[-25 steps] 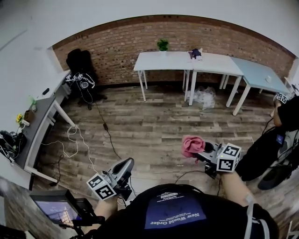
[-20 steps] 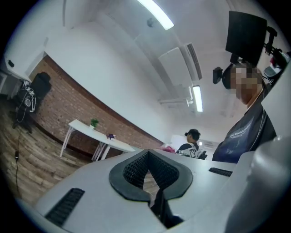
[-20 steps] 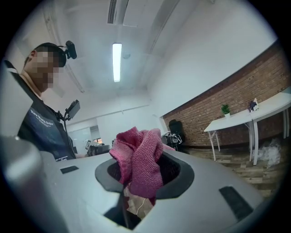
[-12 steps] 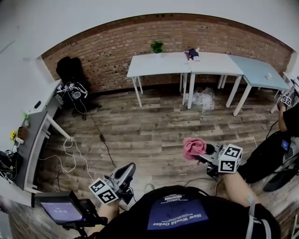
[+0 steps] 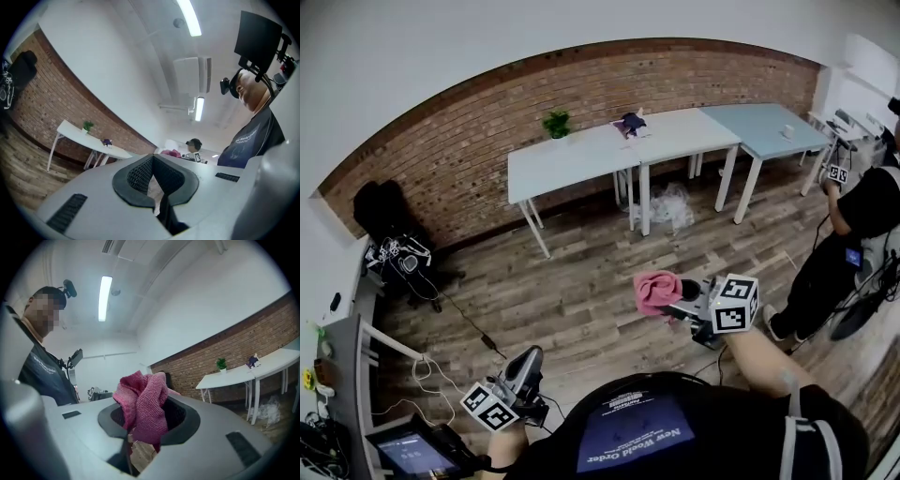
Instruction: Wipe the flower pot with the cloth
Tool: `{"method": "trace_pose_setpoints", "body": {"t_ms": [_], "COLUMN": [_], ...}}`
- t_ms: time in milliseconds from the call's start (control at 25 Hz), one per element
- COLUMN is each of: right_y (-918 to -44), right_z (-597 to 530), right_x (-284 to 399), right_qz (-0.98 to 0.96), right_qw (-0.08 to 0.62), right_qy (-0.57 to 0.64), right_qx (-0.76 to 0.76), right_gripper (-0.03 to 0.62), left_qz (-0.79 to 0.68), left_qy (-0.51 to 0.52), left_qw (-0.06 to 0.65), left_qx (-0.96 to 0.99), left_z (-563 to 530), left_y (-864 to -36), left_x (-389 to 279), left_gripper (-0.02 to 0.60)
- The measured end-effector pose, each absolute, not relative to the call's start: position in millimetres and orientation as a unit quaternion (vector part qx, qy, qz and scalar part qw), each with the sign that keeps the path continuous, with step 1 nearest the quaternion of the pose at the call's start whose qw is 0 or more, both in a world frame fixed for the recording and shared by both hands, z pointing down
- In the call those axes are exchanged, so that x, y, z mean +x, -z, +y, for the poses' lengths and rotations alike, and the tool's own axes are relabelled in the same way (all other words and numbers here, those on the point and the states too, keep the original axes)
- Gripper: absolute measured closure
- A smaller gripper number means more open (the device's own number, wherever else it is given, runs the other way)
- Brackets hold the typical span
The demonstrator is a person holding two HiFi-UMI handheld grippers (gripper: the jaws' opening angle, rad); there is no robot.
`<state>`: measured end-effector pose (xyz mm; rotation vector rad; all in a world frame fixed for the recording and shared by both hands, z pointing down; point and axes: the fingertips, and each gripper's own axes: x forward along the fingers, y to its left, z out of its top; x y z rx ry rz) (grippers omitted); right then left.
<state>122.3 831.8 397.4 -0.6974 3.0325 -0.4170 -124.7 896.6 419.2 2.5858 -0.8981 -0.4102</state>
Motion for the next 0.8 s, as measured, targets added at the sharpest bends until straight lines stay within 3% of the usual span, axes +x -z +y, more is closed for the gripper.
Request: {"method": "trace_pose_setpoints", "body": {"t_ms": [520, 800], "right_y": [-424.4, -405.6], "right_z": [652.5, 517.2], "right_x": [120.5, 153.5], "right_qz": [0.97, 0.981], "right_qw": [-0.002, -0.006], "right_qy": [0.147, 0.133], "right_qx": [-0.193, -0.139], "right_gripper": [0.485, 0.484], "left_qz": [-0.346, -0.389], "left_qy": [0.138, 0.143], "left_qw": [0.189, 0.174], "left_qx": [0.909, 0.893], "left_z": [735.8, 618.2], "left_y": [-441.2, -421.9], "left_x": [-122.5, -69.8], "left_gripper": [0.583, 0.583]}}
